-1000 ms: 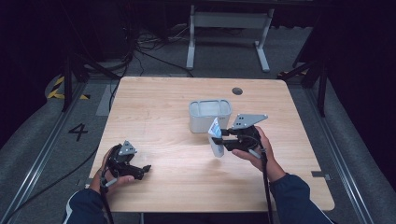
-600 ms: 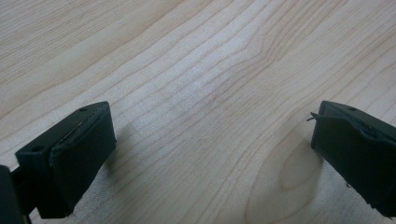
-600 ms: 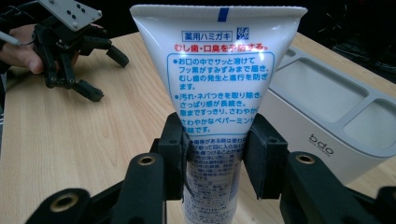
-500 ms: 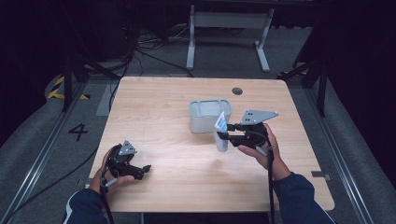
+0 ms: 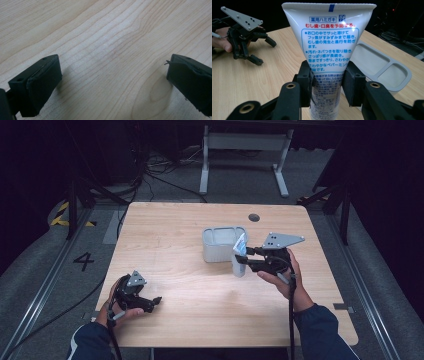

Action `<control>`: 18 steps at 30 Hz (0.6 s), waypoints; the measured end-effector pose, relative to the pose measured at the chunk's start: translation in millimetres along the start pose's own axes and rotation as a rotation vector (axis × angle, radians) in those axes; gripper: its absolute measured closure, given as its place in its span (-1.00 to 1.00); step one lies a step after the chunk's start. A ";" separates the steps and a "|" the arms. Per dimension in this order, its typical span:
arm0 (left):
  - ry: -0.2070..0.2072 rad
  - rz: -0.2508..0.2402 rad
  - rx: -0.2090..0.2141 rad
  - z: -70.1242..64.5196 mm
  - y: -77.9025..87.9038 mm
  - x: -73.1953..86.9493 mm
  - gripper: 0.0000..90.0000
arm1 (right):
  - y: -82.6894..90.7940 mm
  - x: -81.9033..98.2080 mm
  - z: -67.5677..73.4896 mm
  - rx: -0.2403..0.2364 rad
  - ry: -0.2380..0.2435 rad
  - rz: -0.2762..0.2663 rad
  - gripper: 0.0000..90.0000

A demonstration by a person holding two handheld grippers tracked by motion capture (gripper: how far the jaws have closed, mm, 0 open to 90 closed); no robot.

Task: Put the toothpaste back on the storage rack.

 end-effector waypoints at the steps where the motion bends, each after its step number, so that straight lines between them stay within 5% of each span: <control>1: 0.000 0.000 0.000 0.0 0.0 0.0 -1.00 | -0.4 -1.0 0.1 0.003 -0.001 -0.002 0.42; 18: 0.000 0.000 0.000 0.0 0.0 0.0 -1.00 | -0.5 -18.3 -7.0 0.027 -0.007 -0.052 0.42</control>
Point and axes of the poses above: each handheld gripper's, and its own axes: y roughly backward along the jaws, x roughly out of its underside, z roughly to its left, the point moved 1 cm from there along -y, roughly forward along the jaws, and after that the axes turned 12 degrees about x, right-handed, at the moved point
